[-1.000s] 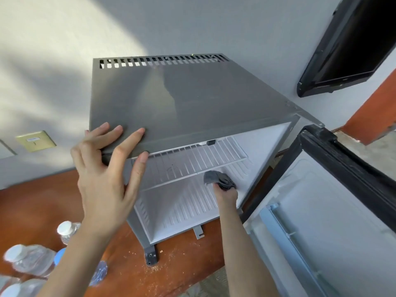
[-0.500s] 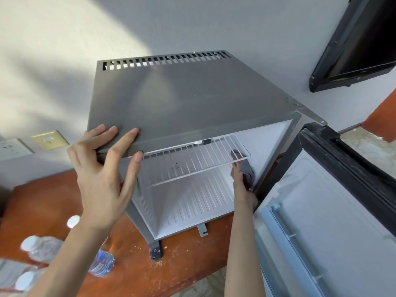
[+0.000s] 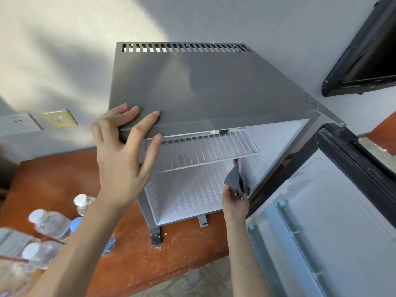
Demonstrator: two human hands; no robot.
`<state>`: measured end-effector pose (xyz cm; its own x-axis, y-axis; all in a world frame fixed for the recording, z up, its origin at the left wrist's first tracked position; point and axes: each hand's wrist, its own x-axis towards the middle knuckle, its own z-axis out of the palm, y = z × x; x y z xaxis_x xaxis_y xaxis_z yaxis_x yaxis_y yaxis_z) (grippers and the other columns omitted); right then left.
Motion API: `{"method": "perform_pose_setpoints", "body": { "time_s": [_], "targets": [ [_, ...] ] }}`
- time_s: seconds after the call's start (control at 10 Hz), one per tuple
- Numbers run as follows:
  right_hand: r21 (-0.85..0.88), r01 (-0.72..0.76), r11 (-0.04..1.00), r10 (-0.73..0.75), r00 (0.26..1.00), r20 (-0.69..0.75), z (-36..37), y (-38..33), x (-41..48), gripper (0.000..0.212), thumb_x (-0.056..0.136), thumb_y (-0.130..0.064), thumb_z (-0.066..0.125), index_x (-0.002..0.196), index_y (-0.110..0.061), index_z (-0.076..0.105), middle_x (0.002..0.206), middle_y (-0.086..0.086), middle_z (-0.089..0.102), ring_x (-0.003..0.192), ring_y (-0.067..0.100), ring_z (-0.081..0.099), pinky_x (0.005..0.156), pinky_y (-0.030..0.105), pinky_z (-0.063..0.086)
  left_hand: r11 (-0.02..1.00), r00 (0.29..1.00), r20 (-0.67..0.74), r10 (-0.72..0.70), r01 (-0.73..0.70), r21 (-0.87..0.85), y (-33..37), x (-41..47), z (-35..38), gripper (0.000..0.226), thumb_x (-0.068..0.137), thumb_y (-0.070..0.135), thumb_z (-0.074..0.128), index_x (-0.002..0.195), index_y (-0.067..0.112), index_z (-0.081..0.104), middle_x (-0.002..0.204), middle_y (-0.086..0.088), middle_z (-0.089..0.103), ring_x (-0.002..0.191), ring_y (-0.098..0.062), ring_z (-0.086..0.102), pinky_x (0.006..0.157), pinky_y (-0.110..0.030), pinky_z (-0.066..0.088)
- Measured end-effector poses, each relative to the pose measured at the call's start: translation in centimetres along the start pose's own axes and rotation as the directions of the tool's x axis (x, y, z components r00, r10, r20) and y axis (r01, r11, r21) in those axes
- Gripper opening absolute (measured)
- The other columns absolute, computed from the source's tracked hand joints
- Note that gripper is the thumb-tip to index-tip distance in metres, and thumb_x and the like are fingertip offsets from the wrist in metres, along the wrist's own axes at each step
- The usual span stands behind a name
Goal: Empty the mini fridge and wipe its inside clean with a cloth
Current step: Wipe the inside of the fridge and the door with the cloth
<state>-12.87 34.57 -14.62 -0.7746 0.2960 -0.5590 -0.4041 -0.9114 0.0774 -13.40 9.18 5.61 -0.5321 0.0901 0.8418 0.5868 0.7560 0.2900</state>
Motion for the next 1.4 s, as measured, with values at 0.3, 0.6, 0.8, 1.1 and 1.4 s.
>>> {"method": "perform_pose_setpoints", "body": {
  "time_s": [0.3,0.6,0.8,1.1,1.4],
  "targets": [
    [-0.656,0.693,-0.298,-0.341,0.565,0.751,4.9,2.5,0.5,0.042,0.105,-0.007,0.040,0.147,-0.013,0.046,0.150,0.007,0.049,0.140,0.020,0.044,0.120,0.036,0.032,0.997,0.999,-0.032,-0.043,0.040,-0.072,0.0,-0.1,0.5,0.030,0.108,0.024,0.063,0.132,0.010,0.071,0.127,-0.028,0.058,0.133,-0.043,0.050,0.119,-0.030,0.029],
    [0.976,-0.030,-0.215,0.227,0.971,0.080,4.6,-3.0,6.6,0.064,0.101,-0.043,0.047,0.155,-0.014,0.032,0.168,0.013,0.004,0.155,0.035,-0.005,0.121,0.048,-0.014,0.995,0.998,-0.057,0.008,-0.014,-0.103,-0.8,-0.4,0.7,0.029,0.108,0.025,0.062,0.132,0.011,0.072,0.126,-0.025,0.063,0.133,-0.031,0.043,0.106,-0.060,0.047],
    [0.957,-0.126,-0.260,0.156,0.973,0.170,3.8,-3.4,6.7,0.070,0.105,-0.050,0.035,0.158,-0.035,-0.010,0.165,0.018,-0.017,0.152,0.040,-0.018,0.120,0.053,-0.016,0.994,0.995,-0.097,0.038,-0.047,-0.097,-1.2,-0.4,1.0,0.030,0.108,0.025,0.060,0.131,0.012,0.073,0.125,-0.023,0.067,0.131,-0.030,0.043,0.105,-0.062,0.048],
    [0.867,-0.393,-0.307,0.091,0.895,0.438,3.2,-4.5,1.3,0.109,0.088,-0.083,0.019,0.150,-0.004,-0.023,0.158,0.026,-0.031,0.147,0.040,-0.029,0.119,0.052,-0.017,0.988,0.992,-0.127,0.024,-0.043,-0.149,-1.4,-0.3,1.2,0.029,0.107,0.025,0.058,0.129,0.014,0.074,0.124,-0.019,0.069,0.132,-0.028,0.043,0.105,-0.063,0.047],
    [0.878,-0.289,-0.381,0.217,0.895,0.389,7.6,-1.8,2.5,0.090,0.094,-0.076,0.015,0.159,-0.017,-0.001,0.165,0.012,0.016,0.153,0.033,0.011,0.123,0.047,0.001,0.989,0.983,-0.184,0.031,-0.057,-0.135,-1.3,-0.4,1.4,0.027,0.104,0.024,0.062,0.124,0.015,0.077,0.121,-0.016,0.072,0.128,-0.036,0.062,0.110,-0.059,0.045]
  ]
}}
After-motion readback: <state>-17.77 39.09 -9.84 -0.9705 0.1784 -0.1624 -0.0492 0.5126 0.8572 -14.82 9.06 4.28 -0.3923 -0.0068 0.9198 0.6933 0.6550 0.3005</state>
